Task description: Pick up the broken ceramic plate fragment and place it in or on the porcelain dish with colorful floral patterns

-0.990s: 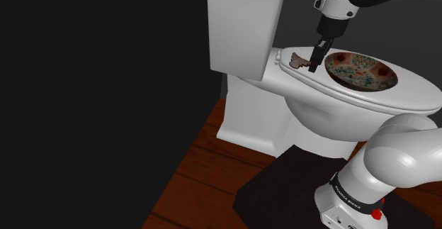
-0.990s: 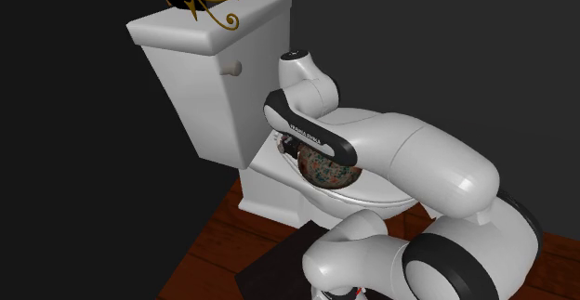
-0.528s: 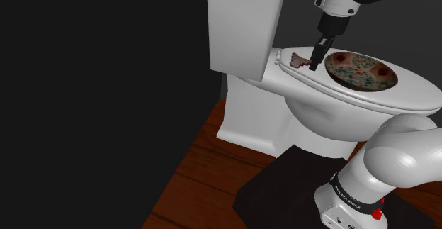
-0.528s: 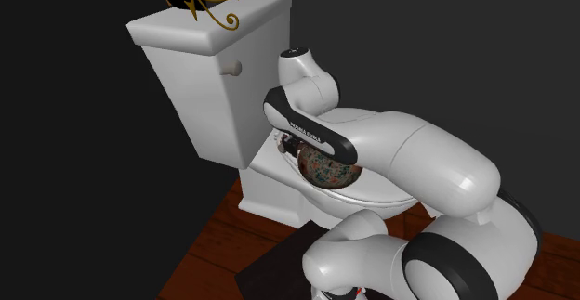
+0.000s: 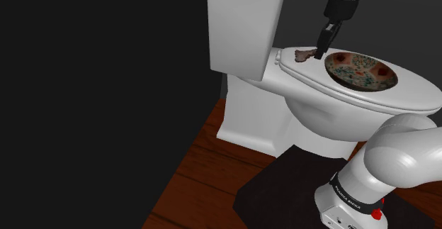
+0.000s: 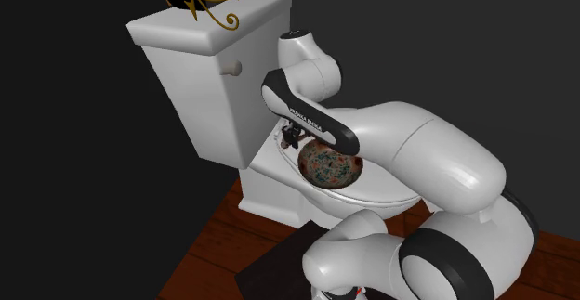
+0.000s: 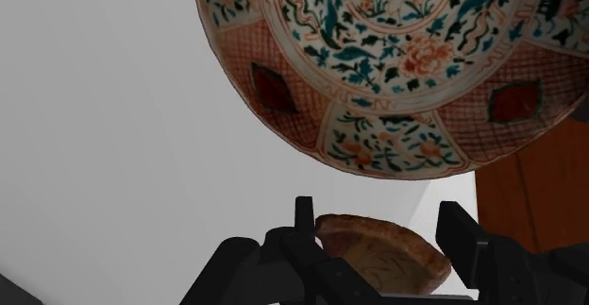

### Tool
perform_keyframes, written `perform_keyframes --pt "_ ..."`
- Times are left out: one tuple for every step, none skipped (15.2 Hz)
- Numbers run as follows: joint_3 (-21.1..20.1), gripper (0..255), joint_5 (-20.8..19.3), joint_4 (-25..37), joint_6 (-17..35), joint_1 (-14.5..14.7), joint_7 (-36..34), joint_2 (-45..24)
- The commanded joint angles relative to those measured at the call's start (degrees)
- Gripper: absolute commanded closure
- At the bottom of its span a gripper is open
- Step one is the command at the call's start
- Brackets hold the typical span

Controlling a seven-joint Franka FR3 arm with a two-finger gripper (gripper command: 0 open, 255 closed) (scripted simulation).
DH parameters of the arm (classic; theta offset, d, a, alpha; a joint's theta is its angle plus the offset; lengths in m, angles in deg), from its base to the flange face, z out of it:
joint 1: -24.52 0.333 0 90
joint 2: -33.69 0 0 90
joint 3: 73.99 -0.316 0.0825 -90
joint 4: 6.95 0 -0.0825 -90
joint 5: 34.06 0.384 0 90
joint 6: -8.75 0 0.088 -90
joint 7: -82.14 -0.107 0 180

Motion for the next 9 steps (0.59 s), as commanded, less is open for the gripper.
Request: perform_keyframes --pt "-0.11 255 0.11 1.88 -1.35 0.04 0.19 -0.53" --pt "-0.17 255 0.17 2.81 -2.03 0.06 0.28 -0.78" --pt "-0.23 255 0.23 3.75 -2.71 0.08 0.37 -1.03" --pt "-0.28 255 0.29 4.7 -3.39 0.09 0.46 -1.3" --pt "-0.34 255 0.34 5.66 -4.07 0.11 0.55 -1.57" --pt "-0.39 255 0.39 6.62 -4.74 0.13 0.64 -1.86" --pt "-0.45 255 0.44 7.6 -5.42 0.14 0.74 -2.16" --pt "-0.5 255 0.49 8.59 -6.1 0.16 0.83 -2.46" --pt "-0.55 255 0.53 9.58 -6.77 0.17 0.93 -2.78"
